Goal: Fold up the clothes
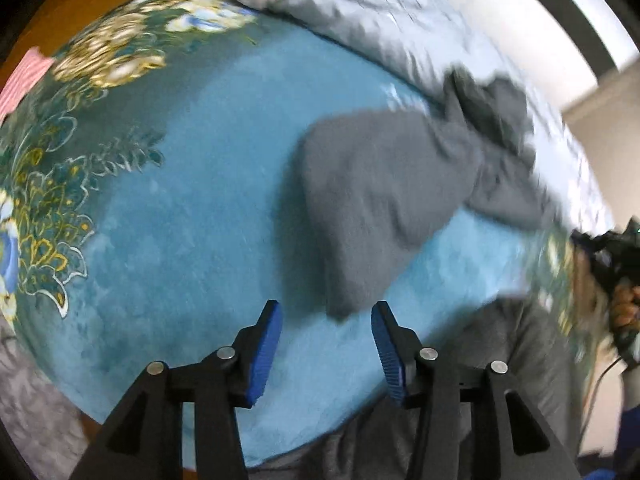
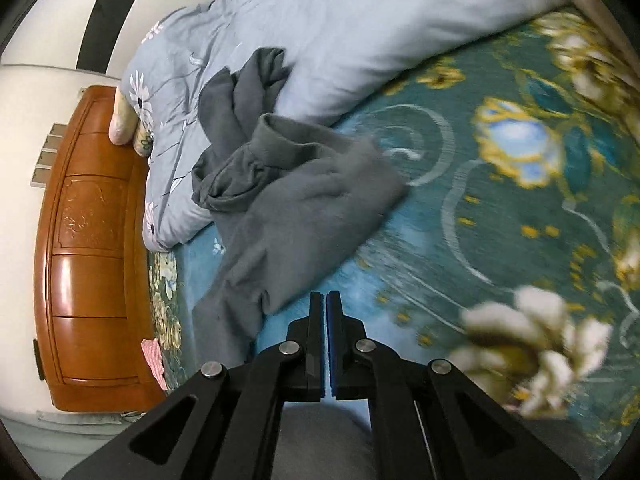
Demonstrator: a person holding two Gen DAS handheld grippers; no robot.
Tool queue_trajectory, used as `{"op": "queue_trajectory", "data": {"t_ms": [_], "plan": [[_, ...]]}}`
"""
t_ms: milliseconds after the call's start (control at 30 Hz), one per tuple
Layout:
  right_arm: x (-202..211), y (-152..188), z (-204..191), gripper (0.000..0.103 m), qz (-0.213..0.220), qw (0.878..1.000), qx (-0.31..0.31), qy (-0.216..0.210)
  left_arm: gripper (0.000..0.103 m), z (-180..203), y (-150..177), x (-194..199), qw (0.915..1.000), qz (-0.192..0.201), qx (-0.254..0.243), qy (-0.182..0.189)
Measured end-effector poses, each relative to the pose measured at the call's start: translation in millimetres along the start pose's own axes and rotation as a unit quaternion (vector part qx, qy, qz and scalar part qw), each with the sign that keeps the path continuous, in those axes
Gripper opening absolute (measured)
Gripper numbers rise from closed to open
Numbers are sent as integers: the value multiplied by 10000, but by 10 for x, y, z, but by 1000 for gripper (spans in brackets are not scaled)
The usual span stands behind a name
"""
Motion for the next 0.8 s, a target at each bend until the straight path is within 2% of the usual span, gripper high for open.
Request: {"op": "queue_trajectory", "data": {"t_ms": [33,67,133,233,300,367,400,500,633,700,733,767,800], "plan": [[-119,-61,-50,17,-47,10000,-53,-30,52,-20,-67,9,9999,55,144,-19],[-255,-135,-104,35,-65,9999,-133,-45,53,-37,-144,-15,9996,79,250,-73],[-483,-275,-174,44,-7,9993,-367,-49,53,-69,-296,-66,9987,125,461,-183],[-715,-470,-106,44,295,9919,-1236,63,53,-102,-515,-225,9961,-12,744,-481],[-810,-562,0,44,540,9796,-1925,195,53,-127,-660,-313,9924,-112,888,-839],[-897,-648,112,44,787,9615,-2611,328,53,-144,-807,-368,9888,-134,1019,-1086],[-918,-671,173,44,900,9514,-2919,394,53,-146,-843,-372,9886,-122,1051,-1069],[-981,-715,284,44,964,9343,-3376,621,53,-154,-951,-384,9881,-84,1148,-1019],[-1058,-742,365,44,895,9269,-3553,816,53,-72,-1046,-440,9892,-85,1091,-974],[-1061,-752,367,43,860,9288,-3507,835,53,-23,-1084,-468,9899,-103,1074,-924],[-1058,-754,362,34,814,9317,-3431,874,53,-4,-1098,-470,9901,-106,1078,-895],[-1051,-754,359,21,766,9352,-3336,905,53,16,-1111,-472,9903,-110,1082,-865],[-1034,-746,360,14,727,9403,-3201,895,53,34,-1125,-474,9905,-113,1089,-833]]}}
Point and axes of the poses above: each gripper's, at about its wrist camera, not at the fingertips, and x roughly against the way its jaws point, z to its right, y to its underside, the point moved 1 cm from there along -x, roughly the way its jaws point, and after that the axes turned 13 degrees about -y, right-handed, at the moved point
